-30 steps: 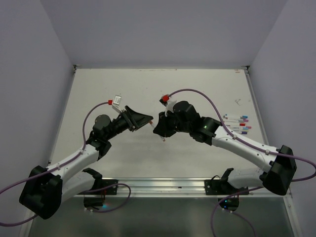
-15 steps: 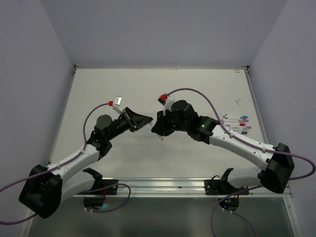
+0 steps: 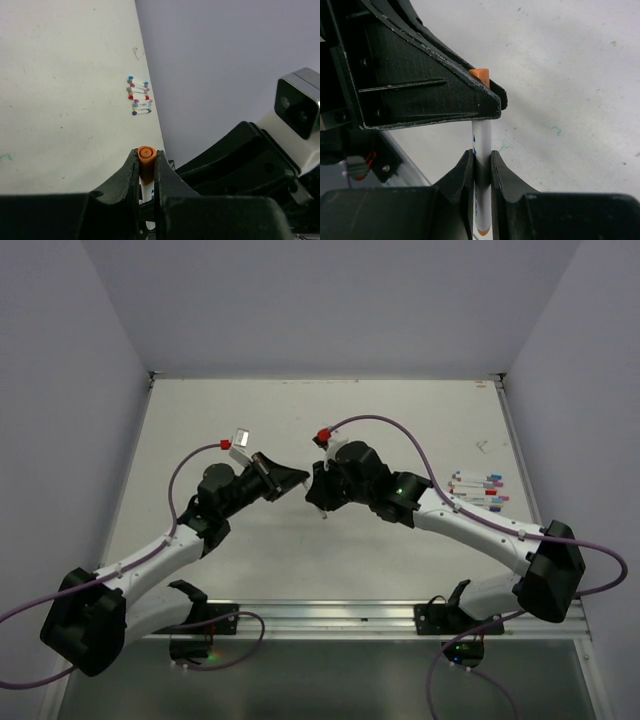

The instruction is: Open the pen caps

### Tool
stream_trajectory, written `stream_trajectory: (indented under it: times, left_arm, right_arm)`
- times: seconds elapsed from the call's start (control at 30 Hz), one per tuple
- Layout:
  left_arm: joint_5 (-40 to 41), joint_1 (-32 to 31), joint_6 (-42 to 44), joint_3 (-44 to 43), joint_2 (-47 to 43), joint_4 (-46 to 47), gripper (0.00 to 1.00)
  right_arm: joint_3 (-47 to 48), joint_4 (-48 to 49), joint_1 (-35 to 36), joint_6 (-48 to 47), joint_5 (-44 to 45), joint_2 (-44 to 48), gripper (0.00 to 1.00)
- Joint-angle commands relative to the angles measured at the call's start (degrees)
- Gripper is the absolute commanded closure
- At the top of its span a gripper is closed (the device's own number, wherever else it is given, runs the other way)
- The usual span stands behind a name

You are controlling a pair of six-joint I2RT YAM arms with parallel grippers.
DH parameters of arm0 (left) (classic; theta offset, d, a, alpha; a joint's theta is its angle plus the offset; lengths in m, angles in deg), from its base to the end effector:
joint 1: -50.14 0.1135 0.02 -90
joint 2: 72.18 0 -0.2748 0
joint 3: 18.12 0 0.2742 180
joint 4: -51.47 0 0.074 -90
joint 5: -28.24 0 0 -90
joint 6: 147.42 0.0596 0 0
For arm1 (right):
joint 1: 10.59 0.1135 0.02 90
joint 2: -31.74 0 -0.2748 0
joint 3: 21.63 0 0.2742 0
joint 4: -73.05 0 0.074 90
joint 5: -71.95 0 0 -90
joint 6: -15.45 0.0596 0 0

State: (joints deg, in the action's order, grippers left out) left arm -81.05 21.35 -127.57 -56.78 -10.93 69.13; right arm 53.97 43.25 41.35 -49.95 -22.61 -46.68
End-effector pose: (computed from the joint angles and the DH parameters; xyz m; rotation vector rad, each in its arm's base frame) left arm 0.2278 -0.1477 0.2379 -0.3921 1.8738 -1.5279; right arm 0.2127 0.2793 0.2973 -0.5833 2.1892 0.8385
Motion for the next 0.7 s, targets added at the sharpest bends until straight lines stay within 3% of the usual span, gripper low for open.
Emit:
stream_trajectory:
  times: [0.0, 0.27, 0.5, 0.6, 0.67]
  left_arm:
    - [10.29, -0.12, 7.39, -9.46, 0.35, -3.93, 1.00]
    - [8.57, 7.96, 7.05, -15.38, 13.87, -1.75, 1.00]
    - [1.81, 12.71, 3.87, -15.19, 17.23, 4.59, 1.00]
    - [-3.02, 12.36, 13.25, -22.80, 21.09, -3.99, 1.00]
    - [-2.17, 10.00, 21.23, -27.30, 23.11, -16.28, 1.00]
  right_arm:
    - [1.38, -7.43, 2.72, -2.45, 10.96, -1.83, 1.00]
    - [-6.79, -3.58, 3.52, -3.33, 13.53, 1.06, 1.00]
    - [-15.32, 1.53, 4.57, -0.96, 11.68, 6.78, 1.00]
    - [-12.17, -2.94, 4.31, 0.01, 12.99, 3.28, 1.00]
    - [-11.55, -3.84, 4.31, 0.45, 13.78, 1.08, 1.00]
